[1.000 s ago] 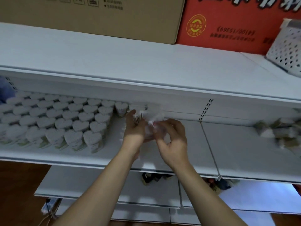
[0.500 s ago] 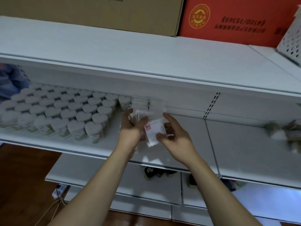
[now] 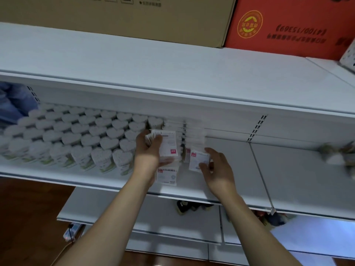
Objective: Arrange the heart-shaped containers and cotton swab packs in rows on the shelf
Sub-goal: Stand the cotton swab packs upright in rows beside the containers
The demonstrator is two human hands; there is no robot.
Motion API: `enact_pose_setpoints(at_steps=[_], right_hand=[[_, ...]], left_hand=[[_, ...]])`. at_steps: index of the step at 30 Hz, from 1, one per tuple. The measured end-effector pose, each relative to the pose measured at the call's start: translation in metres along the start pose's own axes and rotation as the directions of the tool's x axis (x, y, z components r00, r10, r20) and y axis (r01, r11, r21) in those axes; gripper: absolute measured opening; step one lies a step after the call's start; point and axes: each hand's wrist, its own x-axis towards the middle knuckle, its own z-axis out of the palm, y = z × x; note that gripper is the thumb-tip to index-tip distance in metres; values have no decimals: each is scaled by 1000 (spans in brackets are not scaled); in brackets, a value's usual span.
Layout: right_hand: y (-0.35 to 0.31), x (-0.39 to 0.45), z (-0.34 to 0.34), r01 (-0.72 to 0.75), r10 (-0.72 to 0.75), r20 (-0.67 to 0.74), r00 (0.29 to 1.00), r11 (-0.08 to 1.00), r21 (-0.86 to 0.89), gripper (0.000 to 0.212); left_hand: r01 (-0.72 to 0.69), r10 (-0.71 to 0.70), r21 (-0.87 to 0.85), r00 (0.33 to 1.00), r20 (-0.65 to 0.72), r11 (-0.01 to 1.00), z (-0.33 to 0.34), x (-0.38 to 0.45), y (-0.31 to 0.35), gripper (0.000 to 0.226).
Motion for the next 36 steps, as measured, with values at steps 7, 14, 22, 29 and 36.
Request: enact_pose_setpoints(at_steps=[7,14,22,29,36], right_hand=[[18,2,30,121,-164,-139,977,954,-275,43],[14,12,39,113,-185,-164,969,922,-370,44],[-38,-6,8,61,-46,-186,981,995,78,19],[-70,-2,-7,-235,238,55,970,850,471,13],[-66,16,-48,-186,129,163,978,892,412,37]], left_hand=[[-17,14,52,998,53,999,-5,0,-2,25],[-11,7,43,996,89,999,-7,1,-6,24],[-15,15,4,992,121,1000,7,1,-12,37],[-87,82,55,993,88,995,30,-4,-19,30],[-107,80,139,979,189,984,29,-10,-11,37]])
